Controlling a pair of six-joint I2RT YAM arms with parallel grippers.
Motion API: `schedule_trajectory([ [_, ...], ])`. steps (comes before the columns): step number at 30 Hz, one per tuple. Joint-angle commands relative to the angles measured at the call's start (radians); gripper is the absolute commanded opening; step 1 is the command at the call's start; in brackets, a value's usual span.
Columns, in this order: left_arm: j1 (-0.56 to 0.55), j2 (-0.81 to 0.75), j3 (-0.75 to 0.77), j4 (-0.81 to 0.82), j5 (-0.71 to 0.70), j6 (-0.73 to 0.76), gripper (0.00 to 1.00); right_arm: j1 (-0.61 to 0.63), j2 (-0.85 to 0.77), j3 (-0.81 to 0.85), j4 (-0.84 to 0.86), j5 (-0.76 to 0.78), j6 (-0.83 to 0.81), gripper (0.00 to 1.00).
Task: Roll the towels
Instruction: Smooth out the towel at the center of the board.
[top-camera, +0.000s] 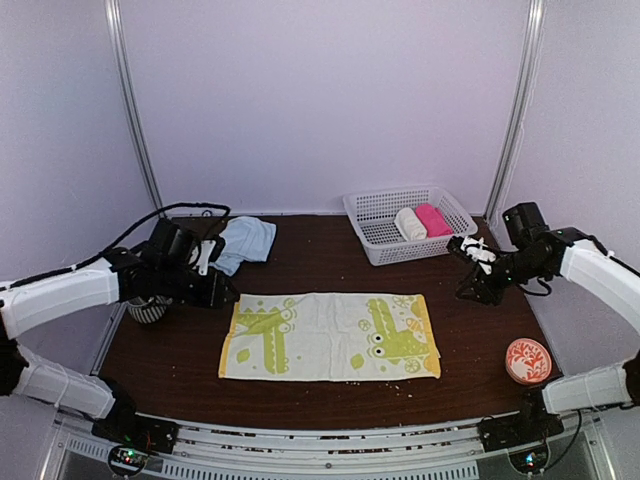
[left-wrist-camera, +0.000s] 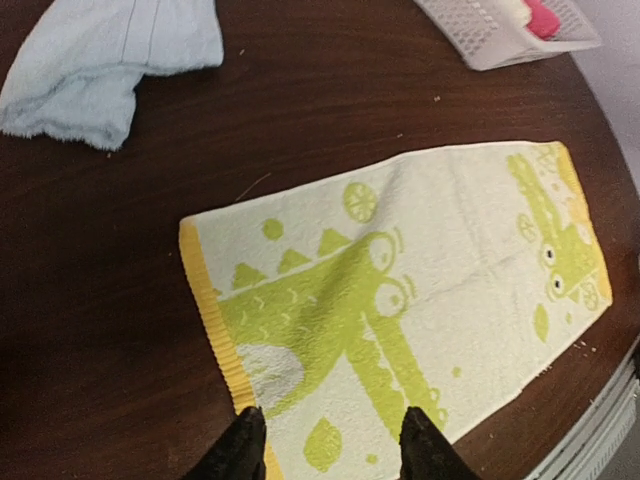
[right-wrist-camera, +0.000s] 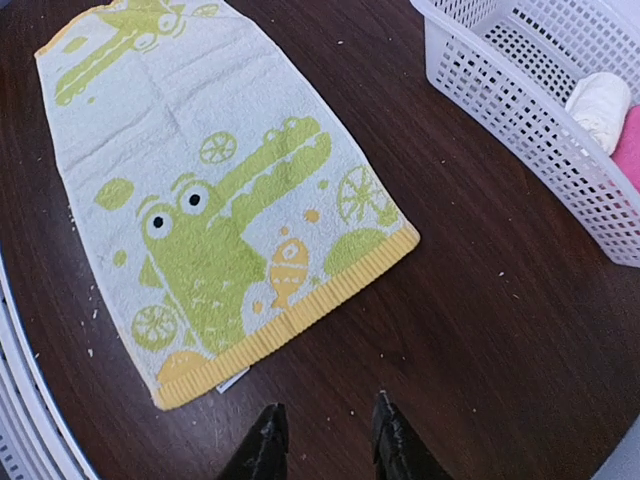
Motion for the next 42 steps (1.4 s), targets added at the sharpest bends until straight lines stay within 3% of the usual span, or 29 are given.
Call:
schedule_trajectory([
  [1, 0.005, 0.175, 0.057, 0.094, -0.078, 0.027, 0.4, 0.044, 0.144, -0.018, 0.208, -0.015, 0.19, 0.29],
  [7, 0.005, 0.393, 0.11, 0.156, -0.078, 0.054, 0.12, 0.166, 0.264, -0.055, 0.251, 0.051, 0.153, 0.31],
  [14, 0.007, 0.506, 0.137, 0.158, -0.186, 0.053, 0.0, 0.348, 0.33, -0.129, 0.252, 0.138, 0.099, 0.32],
  [25, 0.006, 0.549, 0.078, 0.216, -0.328, 0.075, 0.0, 0.429, 0.408, -0.206, 0.203, 0.256, -0.095, 0.25],
  [31, 0.006, 0.476, -0.01, 0.259, -0.307, 0.024, 0.0, 0.426, 0.298, -0.291, 0.167, 0.375, -0.149, 0.25],
  [35, -0.009, 0.405, -0.08, 0.32, -0.242, 0.009, 0.0, 0.426, 0.22, -0.321, 0.072, 0.365, -0.187, 0.27],
  [36, -0.017, 0.382, -0.09, 0.336, -0.218, 0.018, 0.03, 0.426, 0.202, -0.324, 0.05, 0.355, -0.194, 0.28],
  [39, -0.029, 0.311, -0.092, 0.358, -0.136, 0.034, 0.26, 0.422, 0.146, -0.301, 0.009, 0.325, -0.172, 0.34],
  [42, -0.026, 0.284, -0.066, 0.34, -0.118, 0.017, 0.39, 0.397, 0.098, -0.231, 0.019, 0.246, -0.099, 0.39],
])
